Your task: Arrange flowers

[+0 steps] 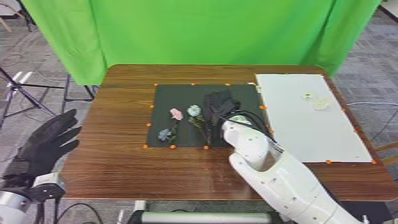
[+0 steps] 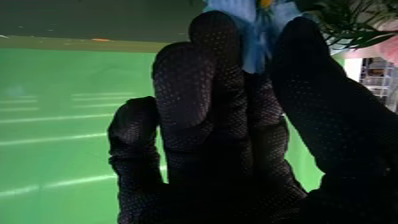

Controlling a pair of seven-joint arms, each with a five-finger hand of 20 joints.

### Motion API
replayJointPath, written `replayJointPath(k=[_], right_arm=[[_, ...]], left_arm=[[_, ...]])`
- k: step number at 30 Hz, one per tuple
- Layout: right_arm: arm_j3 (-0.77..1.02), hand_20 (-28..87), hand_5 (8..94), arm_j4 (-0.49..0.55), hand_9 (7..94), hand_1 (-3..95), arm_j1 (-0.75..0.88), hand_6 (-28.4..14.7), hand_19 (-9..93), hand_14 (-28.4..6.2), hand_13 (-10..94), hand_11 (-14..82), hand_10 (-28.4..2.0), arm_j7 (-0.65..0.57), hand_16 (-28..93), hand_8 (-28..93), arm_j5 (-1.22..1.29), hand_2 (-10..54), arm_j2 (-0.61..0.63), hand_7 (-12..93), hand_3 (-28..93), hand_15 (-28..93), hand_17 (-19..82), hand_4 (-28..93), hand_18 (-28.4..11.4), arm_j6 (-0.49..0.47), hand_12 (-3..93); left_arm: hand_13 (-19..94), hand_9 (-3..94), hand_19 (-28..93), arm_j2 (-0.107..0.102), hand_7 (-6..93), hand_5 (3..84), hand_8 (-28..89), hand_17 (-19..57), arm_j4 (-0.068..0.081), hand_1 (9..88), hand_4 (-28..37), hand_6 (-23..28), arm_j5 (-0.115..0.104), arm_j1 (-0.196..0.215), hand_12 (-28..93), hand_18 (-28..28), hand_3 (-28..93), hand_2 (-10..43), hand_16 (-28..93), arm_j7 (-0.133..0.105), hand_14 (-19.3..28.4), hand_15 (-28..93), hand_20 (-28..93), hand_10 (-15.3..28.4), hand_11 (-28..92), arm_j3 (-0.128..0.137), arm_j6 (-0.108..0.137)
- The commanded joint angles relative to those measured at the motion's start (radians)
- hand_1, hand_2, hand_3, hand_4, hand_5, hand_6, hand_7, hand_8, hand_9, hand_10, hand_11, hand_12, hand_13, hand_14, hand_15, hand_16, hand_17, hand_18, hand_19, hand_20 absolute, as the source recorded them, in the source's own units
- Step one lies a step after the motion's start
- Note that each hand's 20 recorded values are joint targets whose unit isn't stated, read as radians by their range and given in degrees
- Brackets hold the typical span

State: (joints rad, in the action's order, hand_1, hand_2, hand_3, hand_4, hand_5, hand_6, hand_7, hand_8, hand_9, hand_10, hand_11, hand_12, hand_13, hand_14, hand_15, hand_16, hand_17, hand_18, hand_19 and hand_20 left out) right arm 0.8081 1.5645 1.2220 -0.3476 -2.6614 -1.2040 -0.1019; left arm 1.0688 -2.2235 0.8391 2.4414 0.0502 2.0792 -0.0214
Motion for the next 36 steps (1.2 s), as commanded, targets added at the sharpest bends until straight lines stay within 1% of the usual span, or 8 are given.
replayJointPath(k=[1,10,14,17,22,26,28,36], right_arm=[[0.022,59,65.1,0.033,77.6,38.2,0.001,1.3,80,-3.4,72,24.3,-8.1,0.002,30,-1,-0.006,-9.5,0.003,41,80,58,28,-28,-21.4,-0.036,32.2],[0.056,59,62.6,0.072,74.9,34.0,0.008,2.3,79,-4.1,71,28.1,-9.5,0.012,30,-3,0.022,-9.5,0.007,36,83,57,27,-28,-22.1,-0.083,26.2],[0.091,60,62.1,0.090,73.8,29.4,0.009,2.7,78,-4.8,70,27.4,-10.3,-0.012,30,-16,0.039,-9.5,0.028,33,85,57,25,-25,-22.8,-0.082,24.1],[0.131,60,59.4,0.089,71.0,27.9,0.004,1.9,78,-5.6,68,26.7,-11.1,-0.066,30,-17,0.045,-9.5,0.067,32,86,57,24,-24,-22.9,-0.100,24.0],[0.207,60,47.0,0.036,53.8,26.1,-0.004,-2.2,75,-9.5,55,25.9,-13.7,-0.185,24,-14,0.074,-8.4,0.163,29,87,58,18,-23,-22.2,-0.117,23.7],[0.283,54,37.8,-0.012,41.7,24.7,0.024,-4.7,69,-11.9,44,24.0,-15.8,-0.249,19,-13,0.143,-7.6,0.240,27,87,48,13,-24,-21.8,-0.090,23.9],[0.311,47,33.9,-0.034,36.6,21.8,0.042,-5.6,59,-14.4,39,21.1,-17.2,-0.276,18,-11,0.157,-5.8,0.273,24,86,38,10,-23,-23.8,-0.063,24.6],[0.377,24,26.1,-0.079,25.0,19.7,0.104,-7.5,42,-18.9,24,6.9,-17.6,-0.335,29,-8,0.157,-6.1,0.316,18,84,3,5,-21,-28.3,-0.012,26.8]], left_arm=[[12,18.3,35,0.003,21.2,20.1,-11,-13.3,0.000,24.6,-27.3,0.8,0.000,0.007,20,18.2,70,-1.0,6,0.008,12.1,17,9,8.9,9,0.004,-0.005],[12,18.4,35,0.003,21.4,20.1,-11,-13.3,0.001,24.5,-27.3,0.8,0.001,0.007,20,18.2,70,-1.0,6,0.006,12.1,17,9,8.9,9,0.003,0.000],[12,18.4,35,0.007,21.4,20.1,-11,-13.3,-0.002,24.6,-27.4,0.8,0.000,0.010,20,18.2,70,-1.0,6,0.005,12.1,17,9,8.9,9,0.004,0.000],[12,18.4,35,0.010,21.3,20.2,-11,-13.3,-0.004,24.6,-27.4,0.8,0.002,0.013,20,18.2,70,-1.0,6,0.000,12.1,17,9,8.9,9,0.005,0.003],[12,18.4,35,0.017,21.4,20.1,-11,-13.4,-0.008,24.7,-27.5,0.8,0.002,0.022,20,18.2,70,-0.9,6,-0.004,12.1,17,9,8.9,9,0.012,0.007],[12,18.4,35,0.022,21.4,20.1,-11,-13.3,-0.013,24.7,-27.5,0.8,0.002,0.033,20,18.2,70,-0.9,6,-0.006,12.1,17,9,8.9,9,0.016,0.012],[12,18.4,35,0.021,21.3,20.1,-11,-13.4,-0.013,24.6,-27.5,0.8,0.003,0.034,20,18.2,70,-0.9,6,-0.006,12.1,17,9,8.9,9,0.020,0.009],[12,18.4,35,0.022,21.2,20.1,-11,-13.4,-0.015,24.7,-27.5,0.8,0.003,0.035,20,18.2,70,-0.7,6,-0.007,12.1,17,9,9.0,9,0.022,0.003]])
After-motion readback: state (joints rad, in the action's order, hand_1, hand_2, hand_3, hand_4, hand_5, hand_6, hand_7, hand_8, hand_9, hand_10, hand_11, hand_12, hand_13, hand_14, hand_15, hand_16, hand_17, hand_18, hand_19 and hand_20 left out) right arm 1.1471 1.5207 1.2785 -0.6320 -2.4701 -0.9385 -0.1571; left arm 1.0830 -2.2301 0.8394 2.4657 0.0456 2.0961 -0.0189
